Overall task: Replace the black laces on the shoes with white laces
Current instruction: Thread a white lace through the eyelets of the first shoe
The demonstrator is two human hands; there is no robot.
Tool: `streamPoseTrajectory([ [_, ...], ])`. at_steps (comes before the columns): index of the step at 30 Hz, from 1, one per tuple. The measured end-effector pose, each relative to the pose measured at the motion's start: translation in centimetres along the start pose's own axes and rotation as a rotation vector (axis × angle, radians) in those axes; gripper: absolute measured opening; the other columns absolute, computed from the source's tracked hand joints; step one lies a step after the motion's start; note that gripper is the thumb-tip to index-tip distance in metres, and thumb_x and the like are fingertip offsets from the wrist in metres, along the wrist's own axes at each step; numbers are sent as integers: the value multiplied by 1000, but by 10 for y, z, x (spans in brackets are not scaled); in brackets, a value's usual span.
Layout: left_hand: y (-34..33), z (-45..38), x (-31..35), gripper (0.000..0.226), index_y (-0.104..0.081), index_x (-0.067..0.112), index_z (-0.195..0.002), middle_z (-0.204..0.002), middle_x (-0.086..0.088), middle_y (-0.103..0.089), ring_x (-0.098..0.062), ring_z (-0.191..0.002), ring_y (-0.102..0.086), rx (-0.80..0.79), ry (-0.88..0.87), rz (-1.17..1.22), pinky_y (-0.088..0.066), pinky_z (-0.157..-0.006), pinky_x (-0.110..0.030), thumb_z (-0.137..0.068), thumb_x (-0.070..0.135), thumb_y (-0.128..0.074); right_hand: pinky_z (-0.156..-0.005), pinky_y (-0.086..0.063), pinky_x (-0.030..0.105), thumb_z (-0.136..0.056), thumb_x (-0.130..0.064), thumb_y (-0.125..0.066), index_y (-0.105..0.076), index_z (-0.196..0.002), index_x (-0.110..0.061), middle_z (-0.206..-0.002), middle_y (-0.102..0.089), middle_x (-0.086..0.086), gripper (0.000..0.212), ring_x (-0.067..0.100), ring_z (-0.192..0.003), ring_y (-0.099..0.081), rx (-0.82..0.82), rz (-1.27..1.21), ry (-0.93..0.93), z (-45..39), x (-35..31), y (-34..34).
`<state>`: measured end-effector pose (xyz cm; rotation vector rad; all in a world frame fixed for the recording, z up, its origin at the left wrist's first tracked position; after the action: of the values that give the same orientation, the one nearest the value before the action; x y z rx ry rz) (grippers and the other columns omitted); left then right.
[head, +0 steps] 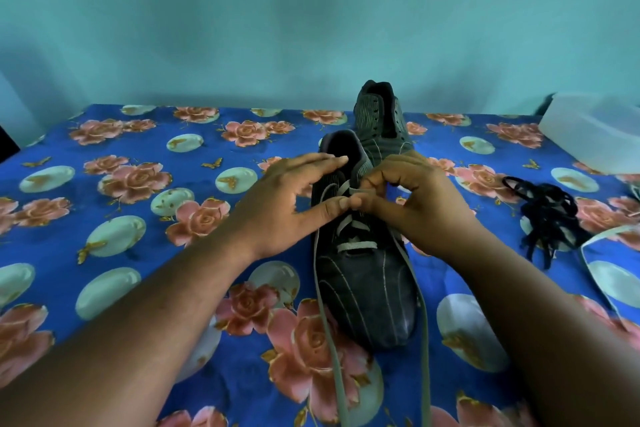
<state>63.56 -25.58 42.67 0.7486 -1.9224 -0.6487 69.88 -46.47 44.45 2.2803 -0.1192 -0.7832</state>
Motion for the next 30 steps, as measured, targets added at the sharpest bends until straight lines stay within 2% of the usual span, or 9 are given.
streamPoseTrajectory([
  [4,1,3,5,71,-43,39,-151,-152,17,-46,2,-139,-34,-11,-58,-39,-26,-100,2,-87,68,-58,-81,-45,28,-93,-26,-70,-68,-85,-23,-84,-63,-4,9,16,-85,-60,-115,-303,-55,2,-2,6],
  [7,1,1,5,69,-49,39,-146,-147,17,-52,4,-134,-40,8,-51,-37,-25,-98,3,-85,69,-59,-75,-41,23,-91,-32,-64,-58,-79,-16,-82,-54,-1,21,13,-78,-51,-131,-483,-116,3,-2,4],
  [9,-1,0,3,69,-51,37,-146,-146,16,-53,3,-133,-40,14,-46,-37,-26,-95,5,-85,69,-59,-74,-43,24,-88,-43,-69,-59,-77,-14,-79,-57,0,32,14,-78,-54,-63,-343,-125,3,1,-1],
  [12,-2,1,1,71,-48,35,-149,-148,14,-52,1,-136,-40,18,-58,-46,-28,-97,3,-86,67,-59,-82,-46,26,-89,-43,-74,-69,-81,-26,-82,-66,-12,19,13,-88,-62,40,-90,-38,0,0,-1],
  [16,-6,-1,1,64,-51,36,-147,-149,17,-52,-5,-141,-41,20,-102,-42,-33,-115,-26,-89,62,-62,-77,-48,48,-92,-25,-69,-67,-78,-23,-85,-64,-2,14,33,-82,-60,-21,-583,-117,2,-2,8],
  [18,-7,-2,1,62,-52,37,-145,-148,18,-53,-4,-141,-42,22,-91,-34,-33,-117,-32,-89,63,-61,-73,-42,45,-86,-26,-62,-63,-71,-22,-74,-58,4,16,30,-75,-52,21,-775,-192,3,-2,12],
  [23,-6,-1,0,63,-54,33,-144,-146,18,-54,0,-140,-42,29,-81,6,-31,-115,-22,-88,60,-64,-39,-41,35,-92,-46,-71,-66,-72,-18,-56,-54,19,35,28,-40,-52,-78,-256,-212,4,-5,8],
  [27,-6,-1,1,62,-55,38,-142,-144,22,-54,2,-139,-41,36,-60,26,-33,-113,-24,-86,63,-65,-66,-54,60,-92,-42,-71,-74,-81,-23,-77,-63,27,23,46,-67,-61,39,-488,-218,4,-7,13],
  [30,-5,-1,2,60,-57,38,-140,-143,23,-55,3,-138,-41,41,-48,53,-34,-113,-25,-85,60,-68,-74,-45,38,-90,-16,-54,-61,-65,-20,-61,-47,8,26,24,-65,-48,320,-982,-275,-2,-9,29],
])
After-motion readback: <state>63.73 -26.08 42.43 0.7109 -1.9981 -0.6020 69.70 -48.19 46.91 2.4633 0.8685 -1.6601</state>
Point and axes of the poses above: each hand's wrist, its own z-axis away from the middle knuckle, its own y-axis out of the back of the hand, x = y × z, the point moved 2 cm from there along -z, towards the middle knuckle
